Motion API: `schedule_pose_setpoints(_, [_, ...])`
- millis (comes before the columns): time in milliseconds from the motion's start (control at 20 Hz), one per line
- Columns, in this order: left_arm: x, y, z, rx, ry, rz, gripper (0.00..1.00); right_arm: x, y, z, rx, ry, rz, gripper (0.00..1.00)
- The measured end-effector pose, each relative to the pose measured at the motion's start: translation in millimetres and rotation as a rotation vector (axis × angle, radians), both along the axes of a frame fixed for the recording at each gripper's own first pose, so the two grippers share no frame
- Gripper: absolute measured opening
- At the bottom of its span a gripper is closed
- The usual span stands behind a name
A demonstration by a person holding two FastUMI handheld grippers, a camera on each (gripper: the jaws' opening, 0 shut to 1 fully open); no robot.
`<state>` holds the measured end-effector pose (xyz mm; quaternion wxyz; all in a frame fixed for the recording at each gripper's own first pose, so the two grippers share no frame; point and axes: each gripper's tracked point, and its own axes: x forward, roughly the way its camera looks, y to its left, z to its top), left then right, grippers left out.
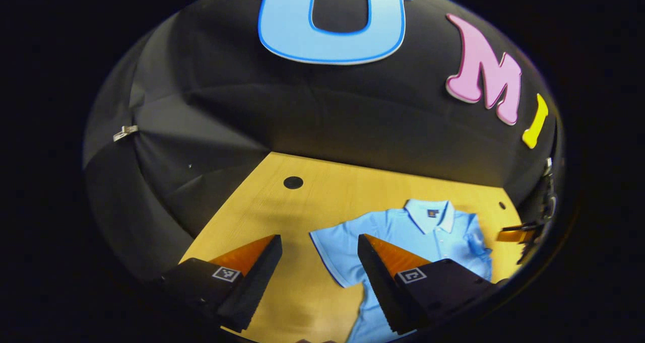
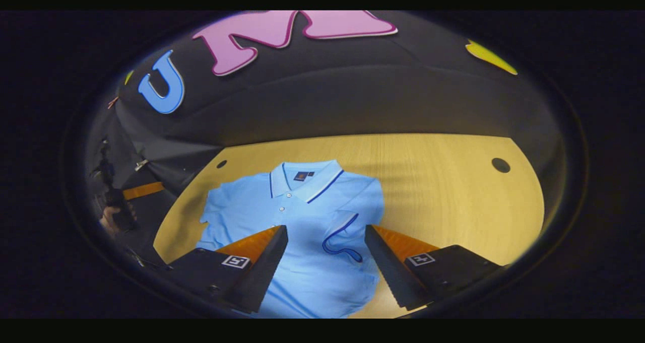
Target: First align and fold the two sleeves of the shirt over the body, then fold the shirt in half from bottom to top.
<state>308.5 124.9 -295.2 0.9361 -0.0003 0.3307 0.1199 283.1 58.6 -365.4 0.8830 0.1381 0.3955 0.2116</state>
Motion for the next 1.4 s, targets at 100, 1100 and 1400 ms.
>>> schedule_pose_setpoints(100, [22,3,-30,0.016,0.062,-0.002,0.97,-13,-16,13,0.023,-0.003,-0.030,0.96])
schedule_pose_setpoints(1100, [76,-118,-62,-0.054,0.095,-0.332,0.06,-42,-96,-2,0.024,0.038,-0.135,0.96])
schedule_pose_setpoints(1400, [33,-172,-118,-0.082,0.378,-0.492,0.21,-50,-76,-7,0.023,0.042,-0.113,0.96])
